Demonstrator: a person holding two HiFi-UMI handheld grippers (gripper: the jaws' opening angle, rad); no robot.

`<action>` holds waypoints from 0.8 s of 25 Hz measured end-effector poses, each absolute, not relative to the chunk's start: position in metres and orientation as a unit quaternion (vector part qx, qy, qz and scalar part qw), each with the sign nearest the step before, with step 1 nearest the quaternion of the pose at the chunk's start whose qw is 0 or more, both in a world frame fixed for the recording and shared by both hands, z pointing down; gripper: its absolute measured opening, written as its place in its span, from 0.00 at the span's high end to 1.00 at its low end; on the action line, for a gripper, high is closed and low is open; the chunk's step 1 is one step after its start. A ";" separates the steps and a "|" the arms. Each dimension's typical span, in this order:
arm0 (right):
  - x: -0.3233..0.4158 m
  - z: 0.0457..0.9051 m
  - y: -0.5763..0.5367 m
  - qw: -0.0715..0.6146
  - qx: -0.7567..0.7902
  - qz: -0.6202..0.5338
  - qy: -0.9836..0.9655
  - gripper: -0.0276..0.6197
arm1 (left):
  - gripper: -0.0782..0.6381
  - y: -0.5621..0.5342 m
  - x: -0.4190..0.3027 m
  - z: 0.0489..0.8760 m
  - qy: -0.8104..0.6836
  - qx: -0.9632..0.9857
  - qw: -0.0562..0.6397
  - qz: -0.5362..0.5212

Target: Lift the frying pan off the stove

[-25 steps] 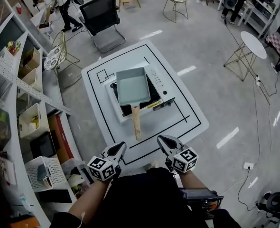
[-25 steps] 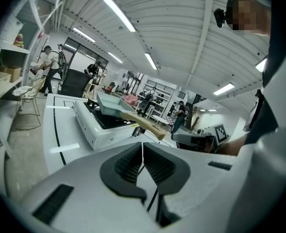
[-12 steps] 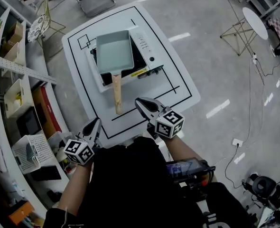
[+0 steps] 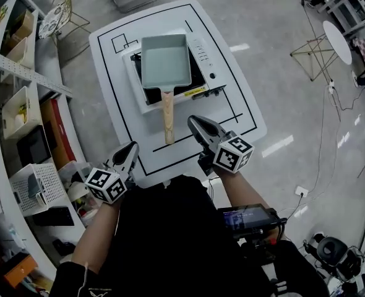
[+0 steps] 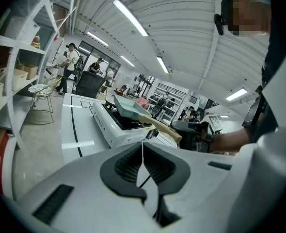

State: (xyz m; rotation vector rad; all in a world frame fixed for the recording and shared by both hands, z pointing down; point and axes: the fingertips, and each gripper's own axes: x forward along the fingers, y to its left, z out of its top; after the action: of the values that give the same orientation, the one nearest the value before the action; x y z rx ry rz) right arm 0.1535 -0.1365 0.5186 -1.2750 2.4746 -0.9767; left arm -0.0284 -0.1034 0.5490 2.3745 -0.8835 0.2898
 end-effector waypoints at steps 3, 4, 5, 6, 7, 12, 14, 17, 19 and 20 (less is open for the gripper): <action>0.155 0.516 -0.144 0.102 -0.424 -0.341 0.833 0.91 | 0.87 -0.107 -0.030 0.547 -0.332 0.893 0.284 0.107; 0.153 0.515 -0.147 0.104 -0.416 -0.346 0.834 0.91 | 0.87 -0.108 -0.031 0.547 -0.335 0.892 0.284 0.105; 0.150 0.514 -0.151 0.106 -0.407 -0.351 0.836 0.91 | 0.87 -0.109 -0.034 0.548 -0.338 0.891 0.285 0.103; 0.147 0.513 -0.154 0.108 -0.399 -0.357 0.838 0.91 | 0.87 -0.108 -0.036 0.548 -0.339 0.890 0.286 0.101; 0.145 0.512 -0.156 0.109 -0.393 -0.363 0.838 0.91 | 0.87 -0.107 -0.037 0.549 -0.340 0.890 0.287 0.099; 0.134 0.522 -0.167 0.108 -0.375 -0.434 0.812 0.67 | 0.87 -0.105 -0.043 0.551 -0.346 0.886 0.296 0.091; 0.129 0.529 -0.168 0.099 -0.369 -0.456 0.804 0.64 | 0.87 -0.106 -0.043 0.551 -0.348 0.885 0.298 0.087; 0.117 0.532 -0.169 0.087 -0.352 -0.475 0.802 0.62 | 0.87 -0.106 -0.046 0.548 -0.350 0.883 0.303 0.077; 0.106 0.532 -0.168 0.083 -0.338 -0.484 0.803 0.61 | 0.87 -0.105 -0.051 0.547 -0.354 0.881 0.307 0.070; 0.103 0.532 -0.169 0.083 -0.333 -0.489 0.802 0.60 | 0.87 -0.104 -0.054 0.548 -0.358 0.878 0.309 0.067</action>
State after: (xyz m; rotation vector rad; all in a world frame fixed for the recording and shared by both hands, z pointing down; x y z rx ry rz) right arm 0.1027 -0.1690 0.5323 -0.9933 2.3963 -1.4594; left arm -0.0543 -0.1043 0.5479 2.3212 -0.9463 0.1783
